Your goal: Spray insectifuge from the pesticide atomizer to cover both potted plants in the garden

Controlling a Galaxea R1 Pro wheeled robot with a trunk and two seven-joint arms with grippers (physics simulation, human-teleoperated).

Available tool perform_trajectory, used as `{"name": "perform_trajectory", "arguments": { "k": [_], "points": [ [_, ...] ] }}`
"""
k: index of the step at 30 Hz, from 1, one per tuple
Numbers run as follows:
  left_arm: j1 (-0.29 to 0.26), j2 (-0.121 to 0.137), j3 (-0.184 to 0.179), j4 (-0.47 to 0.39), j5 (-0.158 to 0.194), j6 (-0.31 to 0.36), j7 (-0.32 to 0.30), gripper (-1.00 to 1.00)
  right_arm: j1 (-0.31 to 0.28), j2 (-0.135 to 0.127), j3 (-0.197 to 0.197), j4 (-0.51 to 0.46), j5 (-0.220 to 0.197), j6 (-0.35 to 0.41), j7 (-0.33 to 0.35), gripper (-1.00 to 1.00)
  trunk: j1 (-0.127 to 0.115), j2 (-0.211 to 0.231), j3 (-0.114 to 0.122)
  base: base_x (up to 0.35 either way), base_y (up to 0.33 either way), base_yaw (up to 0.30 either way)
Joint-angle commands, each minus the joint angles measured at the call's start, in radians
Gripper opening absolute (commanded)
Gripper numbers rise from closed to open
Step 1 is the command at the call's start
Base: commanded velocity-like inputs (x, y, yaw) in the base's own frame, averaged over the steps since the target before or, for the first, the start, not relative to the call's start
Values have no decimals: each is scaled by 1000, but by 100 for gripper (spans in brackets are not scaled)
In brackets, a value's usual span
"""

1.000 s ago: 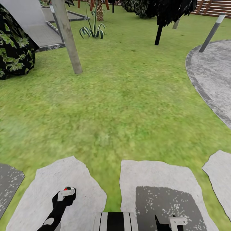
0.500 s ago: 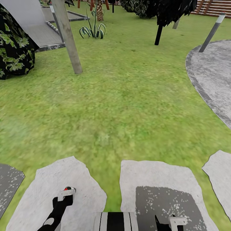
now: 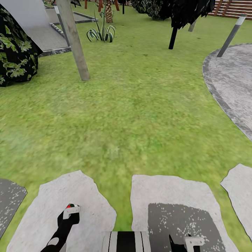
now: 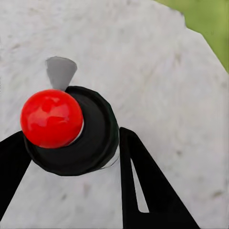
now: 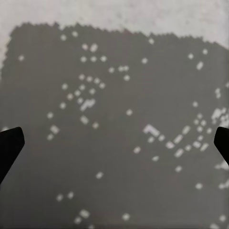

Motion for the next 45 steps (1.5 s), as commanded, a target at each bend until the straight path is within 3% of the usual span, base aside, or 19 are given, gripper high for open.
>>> {"name": "perform_trajectory", "arguments": {
  "k": [1,45],
  "points": [
    [-1,0,4,1,-4,-3,0,-100,0,0,0,1,0,-3,0,100,-1,0,3,0,0,0],
    [5,1,5,2,-7,3,-4,-100,1,-3,1,2,2,-19,-1,100,-20,10,176,0,0,0]
  ]
}}
